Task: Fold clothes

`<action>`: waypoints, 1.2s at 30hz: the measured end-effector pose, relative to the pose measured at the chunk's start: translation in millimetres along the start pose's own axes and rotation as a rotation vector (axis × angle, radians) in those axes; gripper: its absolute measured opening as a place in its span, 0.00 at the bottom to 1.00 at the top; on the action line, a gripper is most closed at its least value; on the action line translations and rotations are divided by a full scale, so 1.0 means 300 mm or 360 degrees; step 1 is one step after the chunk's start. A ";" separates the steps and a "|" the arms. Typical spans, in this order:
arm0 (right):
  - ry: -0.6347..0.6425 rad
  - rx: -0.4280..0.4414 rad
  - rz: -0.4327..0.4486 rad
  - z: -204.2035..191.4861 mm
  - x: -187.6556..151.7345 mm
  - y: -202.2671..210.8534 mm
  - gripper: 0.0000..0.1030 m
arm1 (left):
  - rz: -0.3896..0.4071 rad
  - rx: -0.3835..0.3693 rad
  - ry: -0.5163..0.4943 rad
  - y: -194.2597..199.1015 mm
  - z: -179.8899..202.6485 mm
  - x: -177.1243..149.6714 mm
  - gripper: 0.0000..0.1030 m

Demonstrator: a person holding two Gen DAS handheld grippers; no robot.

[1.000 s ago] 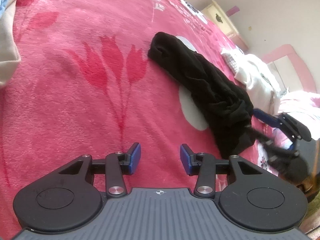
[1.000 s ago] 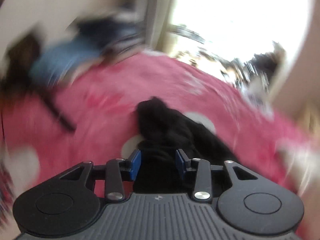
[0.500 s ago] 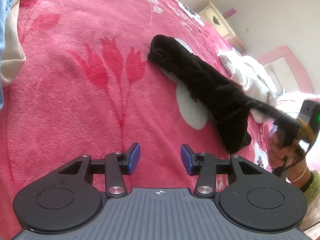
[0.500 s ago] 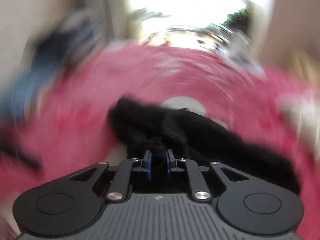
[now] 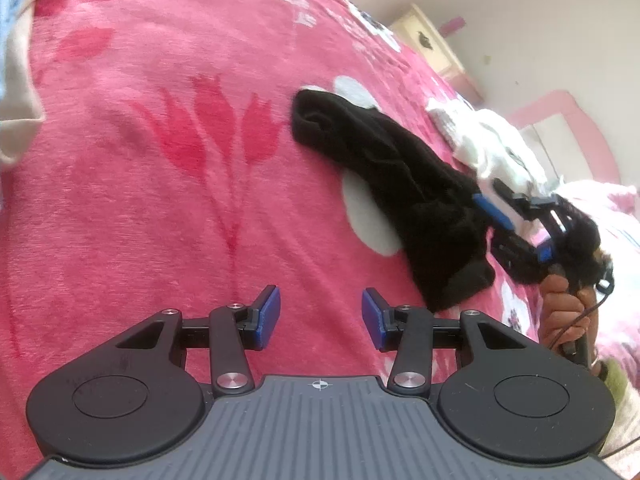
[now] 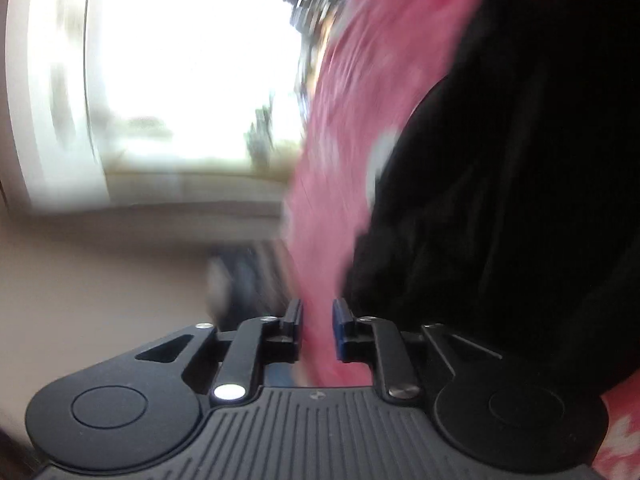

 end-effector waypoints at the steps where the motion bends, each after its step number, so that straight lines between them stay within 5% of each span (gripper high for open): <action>1: 0.0047 -0.0029 0.0033 -0.015 0.007 0.036 0.23 | -0.0015 -0.0022 -0.0027 -0.006 0.013 -0.005 0.44; 4: 0.0156 -0.0100 0.0181 -0.050 0.033 0.169 0.36 | -0.0092 -0.0093 -0.0167 -0.054 0.084 -0.033 0.47; 7: 0.0158 -0.0389 0.0406 0.026 0.054 0.384 0.42 | -0.0163 -0.0134 -0.0358 -0.135 0.181 -0.050 0.54; 12: -0.0212 -0.0772 0.0501 0.276 -0.036 0.590 0.42 | -0.0241 -0.0148 -0.0580 -0.326 0.331 -0.060 0.57; 17: -0.0405 -0.0679 0.0518 0.391 -0.074 0.569 0.42 | -0.0255 -0.0067 -0.0635 -0.481 0.411 -0.061 0.57; 26: -0.0471 -0.0567 0.0581 0.449 0.003 0.514 0.41 | -0.0184 -0.0092 -0.0403 -0.495 0.407 0.009 0.60; 29: -0.0405 -0.0596 0.0557 0.432 0.013 0.503 0.14 | -0.0160 -0.0073 -0.0383 -0.496 0.407 0.017 0.61; 36: 0.0002 -0.0365 0.0715 0.109 0.069 0.580 0.06 | -0.0157 -0.0116 -0.0299 -0.452 0.392 0.025 0.61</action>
Point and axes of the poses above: each gripper's, at about its wrist camera, not at the fingertips, and y roughly against the way its jaws point, z to its right, x to its top, the point moved 5 cm from there along -y, roughly the way its jaws point, and after that the axes turned 7 degrees about y, right-handed, at the moved point
